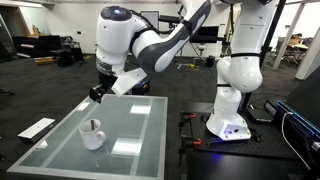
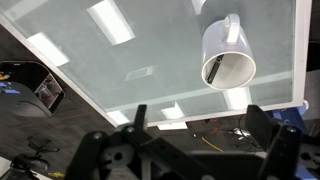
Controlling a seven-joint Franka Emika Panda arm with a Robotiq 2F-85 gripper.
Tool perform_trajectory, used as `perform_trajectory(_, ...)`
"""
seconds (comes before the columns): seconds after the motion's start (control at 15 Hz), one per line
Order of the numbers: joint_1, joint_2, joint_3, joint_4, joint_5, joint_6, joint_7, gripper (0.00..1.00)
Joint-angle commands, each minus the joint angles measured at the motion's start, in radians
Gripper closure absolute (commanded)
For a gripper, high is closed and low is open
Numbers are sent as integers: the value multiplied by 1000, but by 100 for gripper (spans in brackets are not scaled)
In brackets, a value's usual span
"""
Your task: Remove the pen from the mug and put it on the table
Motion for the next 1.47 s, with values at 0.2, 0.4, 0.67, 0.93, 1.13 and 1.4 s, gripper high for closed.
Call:
perform_trajectory(0.2, 64, 21, -14, 34, -114, -137, 284, 0)
perform_trajectory(0.4, 84, 45, -16, 47, -139, -144, 397, 0)
perform_trajectory(0.67, 103, 91, -25, 63, -234, -77, 598, 0)
perform_trajectory(0.93, 127, 157, -33, 106, -314, -96, 770, 0)
perform_trajectory(1.13, 148, 209, -44, 148, -340, -116, 851, 0)
perform_trajectory(1.4, 171, 271, -64, 199, -339, -130, 897, 0)
